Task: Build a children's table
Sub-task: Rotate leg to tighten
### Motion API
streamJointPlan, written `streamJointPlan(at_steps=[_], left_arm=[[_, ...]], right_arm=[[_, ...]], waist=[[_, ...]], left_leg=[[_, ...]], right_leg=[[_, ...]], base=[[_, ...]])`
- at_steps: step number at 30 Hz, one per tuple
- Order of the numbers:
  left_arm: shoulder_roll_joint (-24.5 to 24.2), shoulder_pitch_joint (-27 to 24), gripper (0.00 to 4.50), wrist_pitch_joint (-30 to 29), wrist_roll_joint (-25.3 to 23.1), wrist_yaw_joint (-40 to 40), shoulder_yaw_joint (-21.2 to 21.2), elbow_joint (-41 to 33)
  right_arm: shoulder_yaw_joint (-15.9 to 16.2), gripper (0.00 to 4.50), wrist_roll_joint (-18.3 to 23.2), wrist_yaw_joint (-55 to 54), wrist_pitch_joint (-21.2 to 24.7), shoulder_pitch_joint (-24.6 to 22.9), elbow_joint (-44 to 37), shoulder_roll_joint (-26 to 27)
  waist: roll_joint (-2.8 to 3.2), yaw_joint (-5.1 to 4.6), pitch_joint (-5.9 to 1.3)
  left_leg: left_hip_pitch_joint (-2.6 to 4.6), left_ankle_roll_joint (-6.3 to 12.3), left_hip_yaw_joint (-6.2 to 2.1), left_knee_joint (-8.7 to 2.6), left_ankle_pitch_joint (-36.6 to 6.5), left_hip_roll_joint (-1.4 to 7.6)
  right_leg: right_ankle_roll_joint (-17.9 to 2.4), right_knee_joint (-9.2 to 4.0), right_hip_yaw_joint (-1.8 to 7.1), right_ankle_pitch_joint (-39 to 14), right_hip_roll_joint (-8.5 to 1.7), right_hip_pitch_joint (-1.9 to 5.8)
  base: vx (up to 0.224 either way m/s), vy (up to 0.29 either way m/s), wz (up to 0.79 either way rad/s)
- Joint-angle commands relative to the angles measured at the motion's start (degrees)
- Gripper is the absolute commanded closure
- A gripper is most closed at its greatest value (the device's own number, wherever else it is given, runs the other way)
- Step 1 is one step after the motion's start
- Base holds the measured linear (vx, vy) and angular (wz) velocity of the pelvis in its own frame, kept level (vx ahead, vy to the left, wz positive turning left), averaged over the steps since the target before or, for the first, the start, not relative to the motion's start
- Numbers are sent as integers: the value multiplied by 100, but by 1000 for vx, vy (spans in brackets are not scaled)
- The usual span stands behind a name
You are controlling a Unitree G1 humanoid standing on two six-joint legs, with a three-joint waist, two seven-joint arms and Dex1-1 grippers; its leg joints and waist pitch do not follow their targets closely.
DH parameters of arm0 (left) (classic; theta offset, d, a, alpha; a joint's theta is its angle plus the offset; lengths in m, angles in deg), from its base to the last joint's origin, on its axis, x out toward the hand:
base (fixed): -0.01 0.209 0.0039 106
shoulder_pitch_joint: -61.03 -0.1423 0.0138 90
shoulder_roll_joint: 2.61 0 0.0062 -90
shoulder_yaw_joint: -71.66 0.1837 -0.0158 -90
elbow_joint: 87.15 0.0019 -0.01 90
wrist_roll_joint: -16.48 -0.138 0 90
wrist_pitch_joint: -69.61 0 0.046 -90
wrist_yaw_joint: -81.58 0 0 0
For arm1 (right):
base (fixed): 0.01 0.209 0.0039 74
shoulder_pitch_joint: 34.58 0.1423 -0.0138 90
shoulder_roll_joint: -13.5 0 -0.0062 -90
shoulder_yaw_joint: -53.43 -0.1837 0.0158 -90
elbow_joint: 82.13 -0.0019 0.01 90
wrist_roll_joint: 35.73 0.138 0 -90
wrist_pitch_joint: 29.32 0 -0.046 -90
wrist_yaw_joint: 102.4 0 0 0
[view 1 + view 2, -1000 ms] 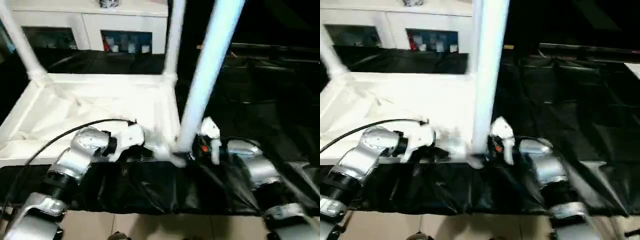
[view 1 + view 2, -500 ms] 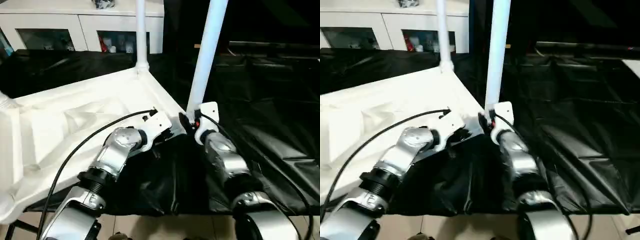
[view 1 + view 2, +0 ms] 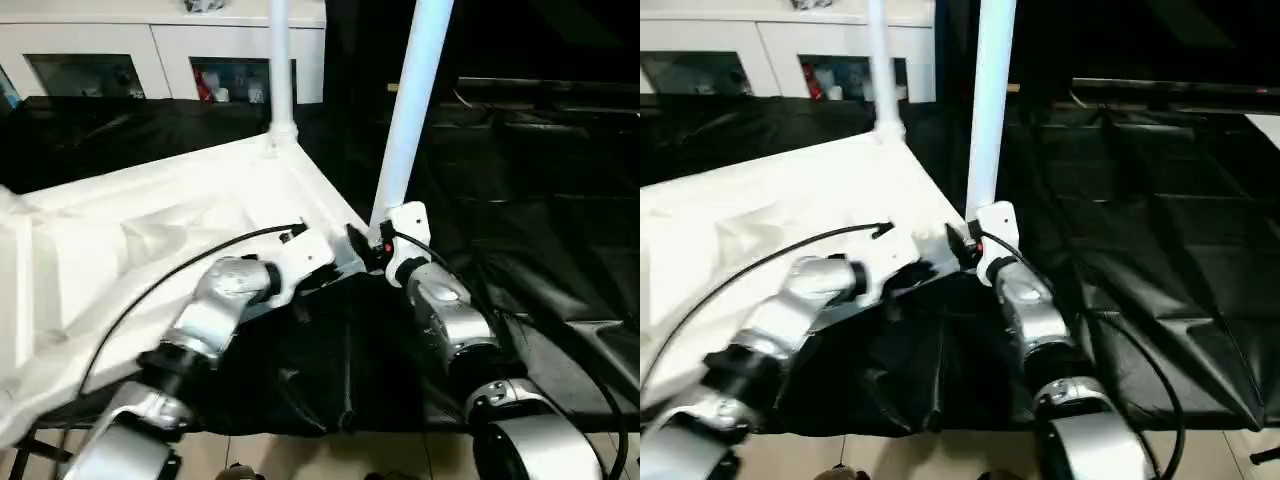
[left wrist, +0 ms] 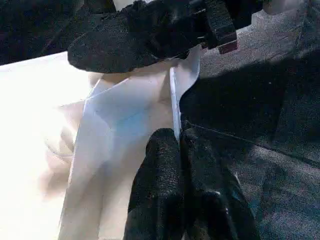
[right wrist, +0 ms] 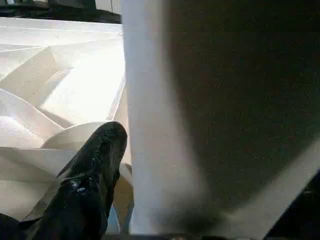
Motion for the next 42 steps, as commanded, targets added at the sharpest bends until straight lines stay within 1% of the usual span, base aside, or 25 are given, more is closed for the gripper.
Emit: streamJointPlan(at_steps=[1, 4, 5, 6, 7, 8, 9, 10, 11, 12, 13, 14, 16, 19, 20, 22, 24, 25, 26, 29, 30, 32, 37, 39, 42], left_arm=[[117, -46, 450, 154, 49, -193, 249, -75], [16, -88, 450, 230, 105, -345, 238, -99], [-244, -143, 450, 340, 236, -770, 219, -127], [-427, -174, 450, 411, 331, -1077, 206, -143], [-583, -177, 450, 462, 427, -1369, 188, -137], [-682, -162, 450, 467, 494, -1569, 174, -139], [-701, -154, 450, 463, 509, -1613, 171, -140], [-714, -151, 450, 463, 514, -1627, 173, -144], [-741, -142, 450, 463, 525, -1660, 178, -154], [-798, -118, 450, 470, 541, -1702, 169, -159], [-810, -111, 450, 469, 549, -1702, 158, -165], [-810, -111, 450, 469, 549, -1702, 158, -165], [-815, -116, 450, 453, 590, -1720, 169, -193], [-858, -165, 450, 493, 655, -1824, 218, -228], [-861, -170, 450, 501, 661, -1852, 214, -225], [-856, -167, 450, 503, 657, -1855, 197, -208], [-859, -171, 450, 512, 645, -1858, 178, -185], [-859, -171, 450, 512, 645, -1858, 178, -185], [-862, -187, 450, 494, 647, -1843, 158, -183], [-875, -223, 450, 468, 670, -1831, 155, -217], [-875, -223, 450, 468, 670, -1831, 155, -217], [-879, -312, 450, 398, 726, -1815, 155, -304], [-877, -372, 450, 332, 754, -1799, 137, -380], [-904, -382, 450, 314, 759, -1806, 126, -403], [-940, -403, 450, 276, 760, -1814, 101, -453]], right_arm=[[210, 112, -5, 162, -43, 114, -77, 113], [266, 112, -16, 437, -86, 107, -98, 22], [592, 112, 119, 1702, 35, -53, -457, -343], [836, 112, 232, 2650, 161, -176, -737, -615], [1062, 112, 445, 3579, 439, -313, -1087, -862], [1244, 112, 603, 4251, 648, -412, -1356, -1051], [1285, 112, 645, 4402, 706, -434, -1421, -1095], [1309, 112, 654, 4471, 725, -441, -1440, -1118], [1362, 112, 675, 4620, 766, -456, -1481, -1167], [1483, 112, 567, 4891, 665, -468, -1429, -1258], [1507, 112, 527, 4997, 647, -462, -1372, -1271], [1507, 112, 527, 4997, 647, -462, -1372, -1271], [1512, 112, 519, 5119, 670, -451, -1312, -1275], [1663, 112, 639, 5404, 952, -534, -1573, -1380], [1710, 112, 622, 5470, 1015, -570, -1661, -1411], [1758, 112, 578, 5515, 1039, -596, -1690, -1431], [1775, 112, 499, 5481, 1009, -610, -1651, -1437], [1775, 112, 499, 5481, 1009, -610, -1651, -1437], [1717, 112, 480, 5426, 1061, -618, -1610, -1411], [1599, 112, 534, 5320, 1151, -620, -1586, -1358], [1599, 112, 534, 5320, 1151, -620, -1586, -1358], [1525, 112, 600, 5193, 1283, -667, -1636, -1325], [1498, 112, 569, 5069, 1343, -694, -1584, -1292], [1487, 112, 544, 5030, 1308, -697, -1510, -1266], [1436, 112, 471, 4821, 1334, -666, -1393, -1214]], waist=[[-12, -1, -357], [-1, -4, -366], [-6, -4, -394], [-12, 4, -400], [-19, 3, -392], [-49, 35, -367], [-34, 54, -364], [-31, 67, -369], [-35, 62, -363], [-26, 84, -350], [-34, 95, -343], [-34, 99, -336], [-42, 108, -322], [-53, 118, -333], [-74, 123, -342], [-73, 130, -356], [-74, 134, -360], [-72, 137, -359], [-110, 135, -337], [-106, 136, -320], [-121, 136, -324], [-128, 138, -330], [-140, 120, -337], [-168, 112, -327], [-148, 106, -329]], left_leg=[[-9, 463, 20, -322, -707, 111], [-2, 399, 17, -322, -808, 109], [-12, 456, 19, -305, -826, 92], [-19, 502, 10, -296, -778, 108], [-35, 581, 12, -290, -779, 97], [-57, 767, 27, -274, -641, 122], [-45, 786, 26, -281, -665, 119], [-29, 775, 28, -276, -703, 147], [-33, 752, 29, -286, -750, 146], [-8, 658, 29, -298, -909, 157], [-4, 554, 26, -306, -1026, 151], [5, 511, 25, -317, -1081, 154], [25, 353, 8, -349, -1256, 154], [12, 356, 4, -345, -1111, 149], [5, 393, 5, -334, -984, 150], [0, 472, 13, -310, -756, 142], [-5, 521, 19, -300, -663, 135], [-4, 527, 20, -301, -665, 136], [-5, 527, 22, -310, -742, 133], [5, 467, 18, -329, -897, 139], [8, 443, 15, -333, -916, 143], [5, 425, 11, -337, -865, 150], [6, 416, 12, -338, -827, 147], [3, 408, 14, -342, -871, 142], [3, 372, 6, -350, -915, 143]], right_leg=[[-1369, -337, 292, -420, -297, 351], [-1333, -349, 291, -560, -299, 353], [-1323, -339, 282, -456, -280, 394], [-1332, -315, 283, -348, -290, 395], [-1327, -318, 276, -278, -264, 403], [-1361, -292, 283, -67, -265, 395], [-1375, -300, 270, -115, -253, 396], [-1428, -293, 272, -200, -280, 365], [-1440, -306, 269, -302, -283, 366], [-1429, -342, 271, -623, -303, 343], [-1378, -367, 271, -921, -310, 343], [-1353, -383, 275, -1069, -320, 338], [-1213, -429, 284, -1531, -334, 333], [-1177, -409, 289, -1397, -319, 342], [-1199, -383, 290, -1190, -314, 346], [-1285, -337, 287, -799, -301, 347], [-1341, -322, 285, -624, -301, 349], [-1350, -323, 282, -632, -303, 349], [-1314, -342, 281, -827, -308, 348], [-1201, -389, 284, -1218, -319, 335], [-1160, -392, 286, -1299, -322, 335], [-1148, -380, 289, -1245, -323, 332], [-1169, -370, 286, -1112, -316, 331], [-1154, -382, 285, -1173, -317, 332], [-1126, -391, 288, -1277, -327, 331]], base=[[0, 0, 0], [0, 0, 0], [0, 0, 0], [0, 0, 0], [0, 0, 0], [0, 0, 0], [0, 0, 0], [0, 0, 0], [0, 0, 0], [0, 0, 0], [0, 0, 0], [0, 0, 0], [0, 0, 0], [0, 0, 0], [0, 0, 0], [0, 0, 0], [0, 0, 0], [0, 0, 0], [0, 0, 0], [0, 0, 0], [0, 0, 0], [0, 0, 0], [0, 0, 0], [0, 0, 0], [0, 0, 0]])
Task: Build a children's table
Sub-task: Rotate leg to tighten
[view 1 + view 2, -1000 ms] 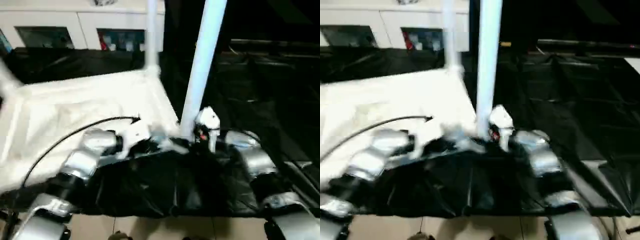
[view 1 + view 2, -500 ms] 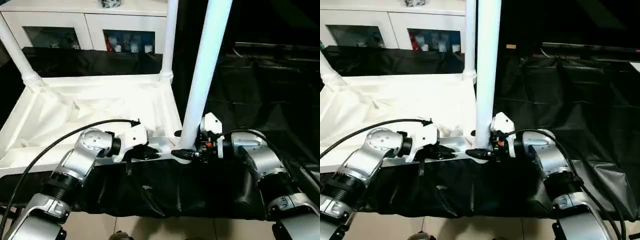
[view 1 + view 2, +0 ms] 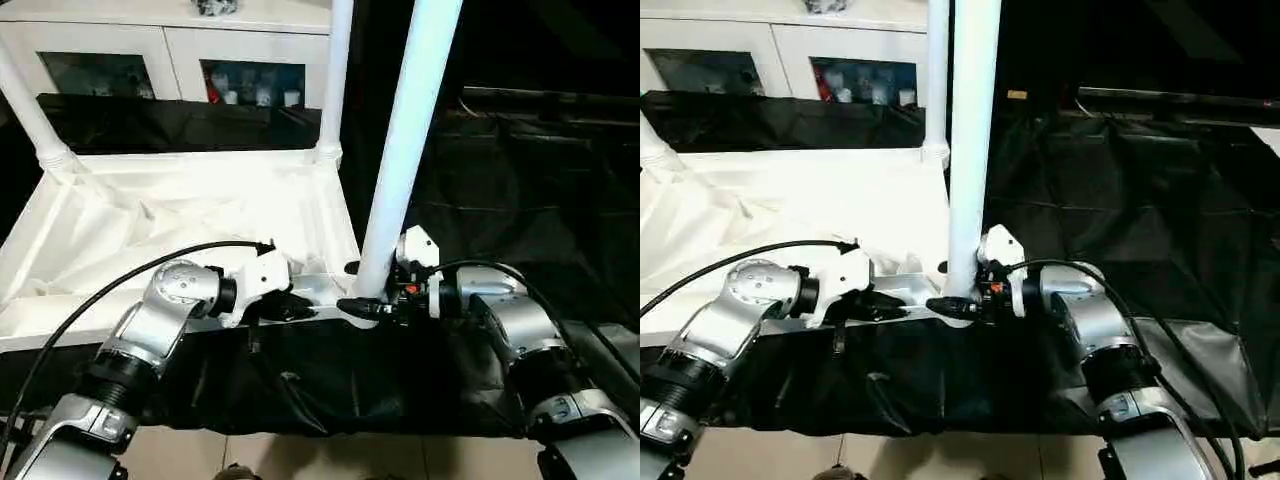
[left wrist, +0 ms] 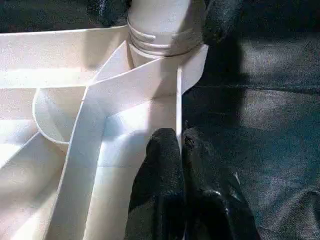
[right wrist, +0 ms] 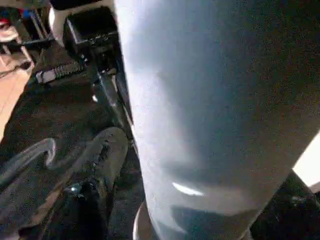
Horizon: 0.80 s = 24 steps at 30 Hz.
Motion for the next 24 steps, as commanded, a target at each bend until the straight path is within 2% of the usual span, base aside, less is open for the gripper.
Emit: streamJointPlan(at_steps=[1, 2, 5, 6, 7, 8, 11, 12, 14, 16, 18, 19, 23, 24], left_arm=[[128, -34, 450, -63, 13, 184, 130, -104], [132, -44, 450, -81, 6, 187, 127, -121], [123, -52, 450, -103, 13, 148, 132, -141], [120, -48, 450, -103, 10, 139, 136, -141], [120, -48, 450, -103, 10, 139, 136, -141], [118, -41, 450, -99, 5, 137, 141, -142], [113, -37, 450, -100, 3, 108, 156, -147], [111, -32, 450, -91, 2, 102, 158, -137], [107, -26, 450, -81, 2, 99, 159, -124], [101, -18, 450, -65, -3, 95, 161, -98], [103, -10, 450, -59, -9, 98, 165, -77], [125, -11, 450, -73, -10, 129, 163, -69], [180, -38, 450, -140, -54, 269, 167, -92], [278, -3, 450, -220, -160, 519, 170, -39]], right_arm=[[422, 112, -214, 7, 146, -148, 197, 219], [420, 112, -278, -114, 73, -145, 264, 230], [408, 138, -277, -145, 64, -156, 296, 244], [383, 138, -273, -198, 73, -157, 322, 257], [383, 148, -273, -198, 73, -157, 322, 257], [356, 163, -289, -258, 68, -155, 360, 268], [343, 181, -307, -315, 14, -162, 386, 272], [331, 189, -300, -340, 12, -171, 375, 274], [323, 209, -289, -372, 7, -178, 368, 279], [343, 228, -291, -371, 1, -204, 350, 276], [356, 235, -293, -380, -1, -224, 334, 278], [363, 239, -285, -391, 15, -253, 313, 297], [303, 245, -203, -526, 86, -349, 258, 448], [226, 246, -179, -791, 139, -362, 292, 566]], waist=[[-42, 21, -308], [-17, 12, -323], [-32, -19, -316], [14, -11, -321], [-4, -21, -320], [46, -10, -330], [24, -23, -338], [46, -19, -342], [50, -19, -346], [33, -25, -347], [36, -24, -343], [11, -30, -343], [31, -18, -340], [30, -23, -337]], left_leg=[[-22, 358, 6, -363, -912, 139], [-16, 323, -1, -365, -965, 138], [-16, 281, -3, -375, -1060, 138], [-9, 265, -10, -378, -1076, 140], [-8, 259, -3, -379, -1102, 140], [-2, 238, -13, -378, -1108, 138], [-9, 245, -2, -369, -1082, 134], [-6, 238, -5, -369, -1090, 134], [1, 229, -5, -369, -1107, 137], [-4, 234, -1, -367, -1131, 135], [-5, 236, -4, -371, -1146, 138], [-8, 244, -1, -371, -1143, 136], [-3, 230, -7, -380, -1179, 139], [-3, 220, -10, -386, -1211, 139]], right_leg=[[-1126, -408, 292, -1251, -322, 294], [-1129, -408, 290, -1265, -324, 300], [-1121, -422, 291, -1319, -319, 299], [-1129, -418, 292, -1307, -320, 296], [-1129, -429, 293, -1293, -311, 292], [-1162, -408, 293, -1194, -316, 299], [-1232, -397, 292, -970, -300, 307], [-1252, -391, 289, -956, -302, 311], [-1267, -391, 289, -937, -301, 312], [-1280, -390, 289, -907, -296, 318], [-1268, -391, 288, -940, -299, 316], [-1260, -397, 290, -953, -296, 320], [-1231, -407, 291, -1030, -303, 311], [-1220, -412, 291, -1070, -303, 309]], base=[[0, 0, 0], [0, 0, 0], [0, 0, 0], [0, 0, 0], [0, 0, 0], [0, 0, 0], [0, 0, 0], [0, 0, 0], [0, 0, 0], [0, 0, 0], [0, 0, 0], [0, 0, 0], [0, 0, 0], [0, 0, 0]])
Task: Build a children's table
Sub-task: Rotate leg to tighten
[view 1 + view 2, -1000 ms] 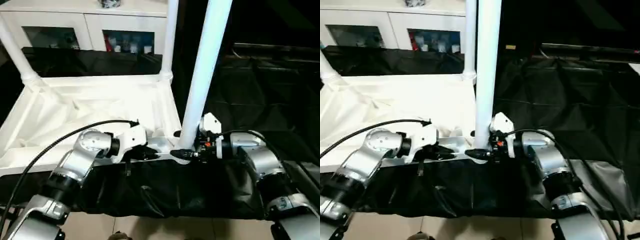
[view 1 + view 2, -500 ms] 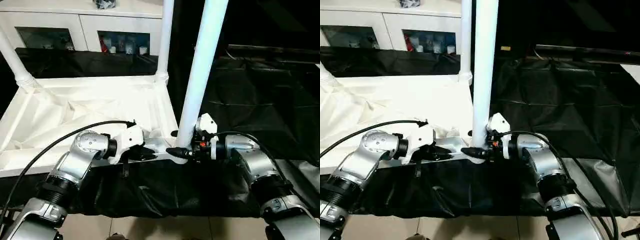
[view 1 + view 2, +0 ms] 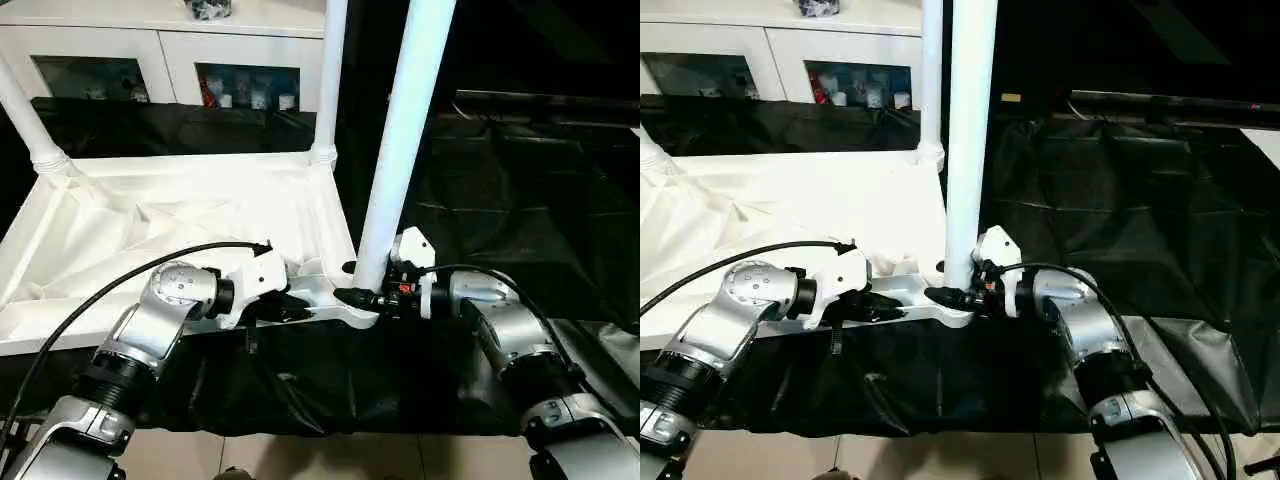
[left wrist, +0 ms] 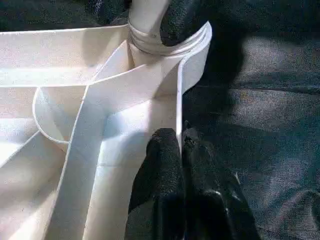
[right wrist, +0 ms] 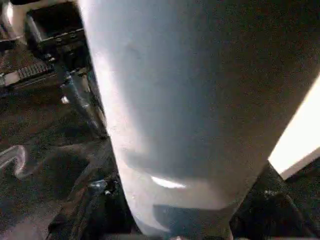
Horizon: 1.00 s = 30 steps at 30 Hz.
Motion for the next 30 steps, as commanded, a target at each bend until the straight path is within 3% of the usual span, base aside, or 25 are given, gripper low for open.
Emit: streamJointPlan(at_steps=[1, 3, 5, 7, 8, 9, 11, 14, 15, 17, 19, 22, 23, 25, 30], left_arm=[[293, 36, 450, -117, -148, 508, 165, -12], [516, 146, 450, -258, -298, 994, 131, 155], [798, 274, 450, -403, -362, 1405, 100, 264], [1047, 385, 450, -533, -415, 1743, 84, 340], [1423, 555, 450, -702, -474, 2216, 65, 469], [1539, 605, 450, -753, -496, 2358, 59, 505], [1778, 728, 450, -830, -548, 2629, 65, 604], [1903, 869, 450, -778, -710, 2714, 168, 707], [1900, 877, 450, -768, -726, 2693, 180, 707], [1822, 863, 450, -733, -765, 2559, 226, 654], [1706, 832, 450, -656, -792, 2432, 263, 621], [1429, 698, 450, -413, -698, 2017, 293, 501], [1351, 659, 450, -309, -660, 1879, 306, 471], [1134, 549, 450, -188, -564, 1551, 314, 373], [755, 353, 450, -15, -309, 930, 256, 171]], right_arm=[[311, 246, -125, -205, 308, -195, 232, 373], [128, 247, -150, -870, 329, -159, 386, 604], [-156, 249, -141, -1762, 375, -55, 603, 881], [-416, 249, -65, -2440, 383, 32, 753, 1131], [-703, 249, -10, -3346, 334, 199, 990, 1446], [-776, 249, -6, -3603, 299, 247, 1050, 1541], [-899, 249, 42, -4043, 312, 405, 1193, 1753], [-952, 249, -46, -4441, 231, 733, 1502, 1966], [-944, 249, -74, -4456, 191, 768, 1526, 1981], [-939, 193, -152, -4398, 65, 838, 1532, 2003], [-957, 176, -165, -4282, 12, 861, 1504, 1990], [-815, 170, -290, -3971, -111, 807, 1382, 1761], [-766, 144, -319, -3848, -139, 784, 1356, 1676], [-594, 144, -418, -3413, -210, 686, 1273, 1363], [-394, 144, -445, -2311, -209, 512, 1107, 809]], waist=[[56, 16, -265], [47, -3, -233], [59, -18, -187], [73, -44, -169], [86, -48, -182], [80, -64, -176], [111, -48, -195], [97, -44, -229], [155, -23, -233], [135, -22, -265], [159, -28, -274], [148, -25, -306], [157, -29, -314], [165, -44, -310], [188, -18, -301]], left_leg=[[-2, 183, -7, -403, -1320, 146], [23, 94, -12, -425, -1596, 134], [65, -32, -40, -450, -1966, 115], [123, -120, -65, -454, -2232, 99], [113, -119, -85, -457, -2252, 89], [114, -129, -83, -460, -2252, 88], [110, -98, -93, -459, -2251, 81], [84, -40, -74, -467, -2113, 81], [79, -40, -77, -469, -2071, 85], [14, 1, -53, -454, -1764, 96], [-15, 30, -51, -452, -1661, 99], [-70, 116, -44, -422, -1247, 94], [-67, 167, -32, -400, -1070, 90], [-77, 229, -22, -384, -892, 89], [-31, 353, 1, -366, -901, 118]], right_leg=[[-1188, -430, 294, -1202, -306, 278], [-1071, -487, 295, -1680, -311, 258], [-771, -592, 288, -2650, -334, 215], [-571, -663, 274, -3148, -337, 171], [-490, -674, 259, -3250, -344, 185], [-466, -695, 255, -3276, -337, 168], [-458, -699, 243, -3099, -325, 166], [-561, -656, 253, -2575, -303, 184], [-602, -645, 260, -2444, -314, 181], [-781, -572, 271, -1760, -293, 229], [-895, -530, 266, -1537, -286, 243], [-1013, -469, 267, -1008, -300, 305], [-1090, -440, 270, -733, -292, 306], [-1222, -406, 265, -454, -283, 320], [-1405, -373, 276, -214, -275, 309]], base=[[0, 0, 0], [0, 0, 0], [0, 0, 0], [0, 0, 0], [0, 0, 0], [0, 0, 0], [0, 0, 0], [0, 0, 0], [0, 0, 0], [0, 0, 0], [0, 0, 0], [0, 0, 0], [0, 0, 0], [0, 0, 0], [0, 0, 0]])
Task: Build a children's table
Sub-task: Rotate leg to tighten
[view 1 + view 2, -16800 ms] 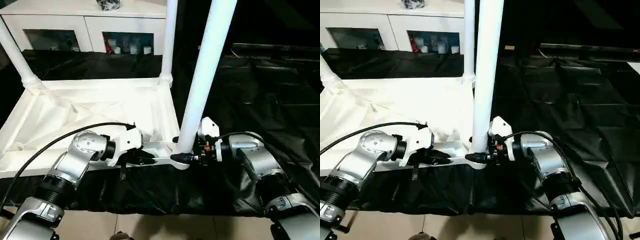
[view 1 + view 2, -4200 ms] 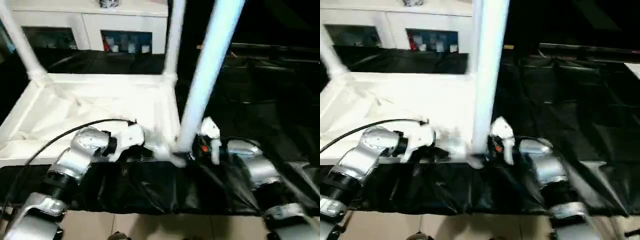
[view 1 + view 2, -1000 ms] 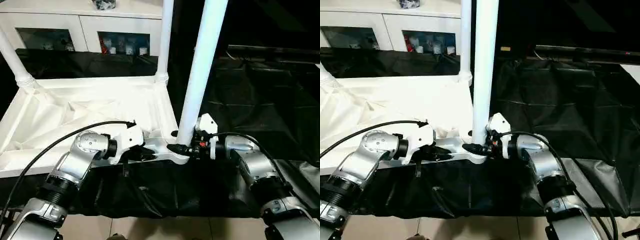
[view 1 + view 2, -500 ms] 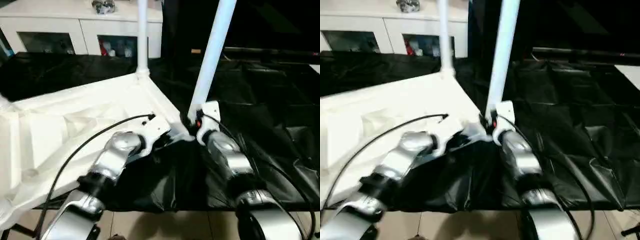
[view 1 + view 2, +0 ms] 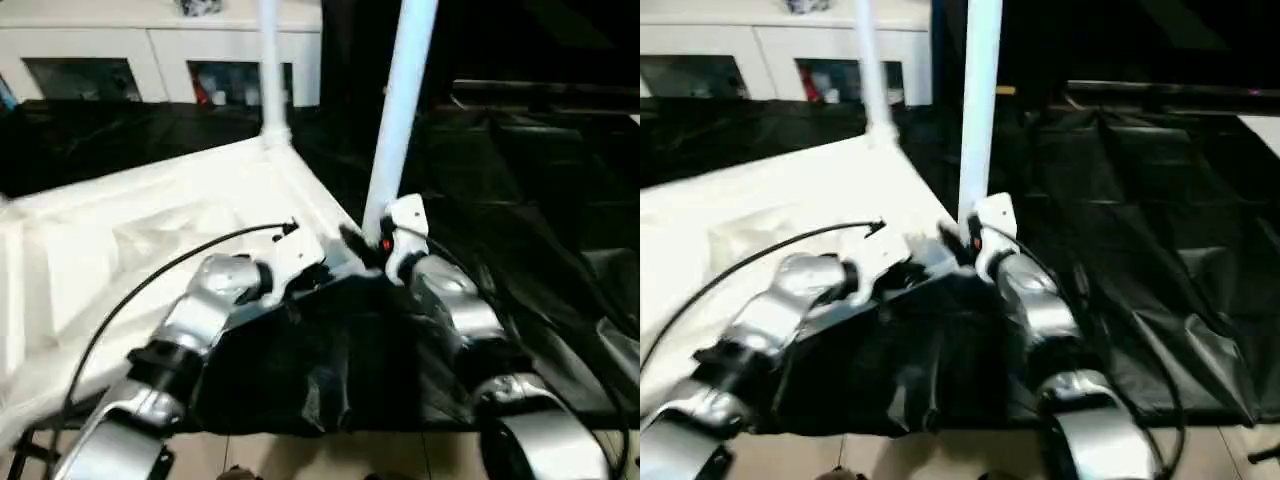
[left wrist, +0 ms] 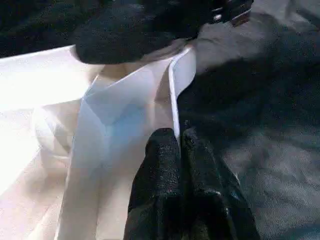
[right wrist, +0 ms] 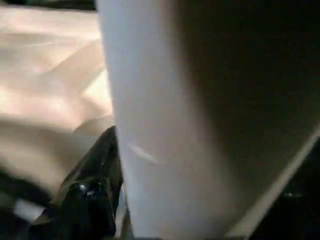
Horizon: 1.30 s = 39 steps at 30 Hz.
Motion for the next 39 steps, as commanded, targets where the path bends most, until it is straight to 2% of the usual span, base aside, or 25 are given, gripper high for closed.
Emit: streamJointPlan(at_steps=[1, 3, 5, 7, 9, 12, 14, 17, 20, 21, 26, 30, 31, 34, 36, 38, 39], left_arm=[[4, -55, 450, 189, 125, -463, 218, -238], [-129, -95, 450, 207, 253, -710, 176, -314], [-233, -129, 450, 228, 327, -860, 156, -365], [-279, -145, 450, 245, 366, -925, 147, -382], [-449, -230, 450, 243, 422, -1149, 162, -477], [-592, -309, 450, 252, 468, -1298, 162, -553], [-636, -326, 450, 240, 496, -1370, 157, -575], [-670, -345, 450, 167, 541, -1467, 173, -651], [-708, -342, 450, 97, 591, -1573, 190, -702], [-723, -339, 450, 97, 595, -1592, 201, -702], [-789, -345, 450, 87, 631, -1714, 222, -693], [-812, -333, 450, 62, 634, -1780, 239, -700], [-802, -325, 450, 54, 637, -1760, 220, -694], [-751, -304, 450, 44, 622, -1672, 197, -646], [-618, -259, 450, -11, 553, -1405, 195, -520], [-373, -120, 450, -108, 353, -875, 211, -251], [-338, -99, 450, -123, 325, -799, 212, -214]], right_arm=[[320, 144, -61, 555, 118, -107, -9, -50], [440, 144, -44, 1128, 157, -141, -98, -217], [561, 144, -47, 1530, 176, -165, -162, -330], [612, 144, -18, 1726, 261, -171, -192, -380], [772, 144, 6, 2172, 273, -208, -297, -527], [748, 144, 126, 2478, 401, -190, -338, -560], [743, 144, 153, 2606, 438, -168, -326, -568], [789, 177, 124, 2768, 464, -146, -276, -585], [863, 186, 103, 2909, 493, -125, -275, -604], [880, 188, 106, 2956, 514, -120, -279, -614], [942, 190, 84, 3157, 541, -136, -323, -655], [964, 191, 105, 3335, 599, -161, -379, -698], [967, 191, 106, 3358, 607, -181, -401, -705], [926, 192, 71, 3121, 599, -221, -406, -661], [799, 192, -17, 2474, 549, -227, -326, -521], [524, 192, -56, 1442, 658, -162, -151, -247], [488, 192, -56, 1317, 677, -153, -131, -211]], waist=[[52, -1, -335], [30, -2, -314], [35, 14, -300], [33, 20, -302], [31, 32, -304], [31, 29, -308], [60, 38, -305], [66, 39, -290], [69, 42, -294], [91, 49, -294], [98, 48, -300], [96, 49, -299], [110, 53, -299], [111, 49, -303], [107, 46, -293], [59, -8, -251], [74, -12, -243]], left_leg=[[-7, 371, 12, -336, -962, 125], [-2, 377, 21, -343, -1094, 129], [-7, 350, 21, -353, -1187, 137], [-3, 333, 21, -355, -1191, 145], [-6, 336, 16, -353, -1138, 147], [-17, 370, 19, -347, -1052, 148], [-18, 380, 19, -346, -1028, 150], [-14, 333, 16, -358, -1141, 151], [-12, 310, 12, -358, -1139, 147], [-11, 306, 7, -358, -1122, 147], [-12, 333, 12, -347, -1050, 142], [-8, 343, 14, -349, -1097, 145], [-7, 327, 11, -352, -1117, 151], [1, 286, 12, -352, -1135, 150], [-2, 268, 10, -360, -1163, 146], [15, 155, 13, -393, -1386, 132], [40, 100, 8, -400, -1453, 132]], right_leg=[[-1410, -304, 282, -298, -298, 338], [-1416, -322, 282, -471, -302, 333], [-1351, -348, 287, -799, -318, 334], [-1337, -349, 291, -861, -320, 329], [-1325, -344, 287, -859, -322, 333], [-1362, -324, 287, -725, -319, 334], [-1416, -320, 281, -667, -313, 325], [-1416, -334, 280, -790, -317, 322], [-1405, -335, 283, -827, -323, 330], [-1414, -329, 280, -795, -321, 330], [-1486, -309, 274, -585, -309, 333], [-1488, -320, 275, -680, -313, 337], [-1485, -322, 274, -718, -318, 334], [-1491, -320, 277, -685, -313, 331], [-1468, -329, 277, -744, -312, 330], [-1305, -404, 295, -1349, -322, 306], [-1245, -423, 303, -1552, -327, 284]], base=[[0, 0, 0], [0, 0, 0], [0, 0, 0], [0, 0, 0], [0, 0, 0], [0, 0, 0], [0, 0, 0], [0, 0, 0], [0, 0, 0], [0, 0, 0], [0, 0, 0], [0, 0, 0], [0, 0, 0], [0, 0, 0], [0, 0, 0], [0, 0, 0], [0, 0, 0]])
